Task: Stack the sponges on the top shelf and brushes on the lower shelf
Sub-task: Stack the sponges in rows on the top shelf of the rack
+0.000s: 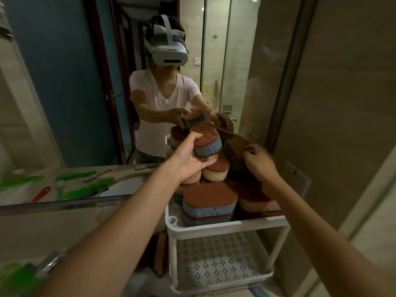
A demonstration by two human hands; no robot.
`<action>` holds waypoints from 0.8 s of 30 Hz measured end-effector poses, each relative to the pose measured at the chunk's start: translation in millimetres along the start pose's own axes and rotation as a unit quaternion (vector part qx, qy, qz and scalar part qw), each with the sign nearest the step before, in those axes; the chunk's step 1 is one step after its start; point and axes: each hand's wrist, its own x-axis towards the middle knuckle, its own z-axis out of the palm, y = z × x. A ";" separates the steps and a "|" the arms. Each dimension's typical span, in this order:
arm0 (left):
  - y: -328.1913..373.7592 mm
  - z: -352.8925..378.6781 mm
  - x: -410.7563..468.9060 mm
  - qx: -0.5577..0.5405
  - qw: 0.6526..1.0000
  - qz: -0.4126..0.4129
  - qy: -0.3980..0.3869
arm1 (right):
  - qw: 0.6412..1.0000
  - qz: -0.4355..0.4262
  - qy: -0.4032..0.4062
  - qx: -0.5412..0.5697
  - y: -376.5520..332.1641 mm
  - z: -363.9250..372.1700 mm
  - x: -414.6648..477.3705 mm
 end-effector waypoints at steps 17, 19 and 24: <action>-1.5 -4.8 0.0 -0.027 1.000 -0.001 -0.004 | 0.974 -0.166 0.033 -0.148 6.2 9.1 -16.9; -1.4 -5.3 0.5 -0.026 1.000 -0.002 -0.003 | 0.972 -0.160 0.023 -0.170 9.0 11.8 -14.0; -2.6 -3.5 0.2 -0.019 1.000 -0.003 0.000 | 0.954 -0.154 -0.016 -0.257 18.7 16.0 -8.7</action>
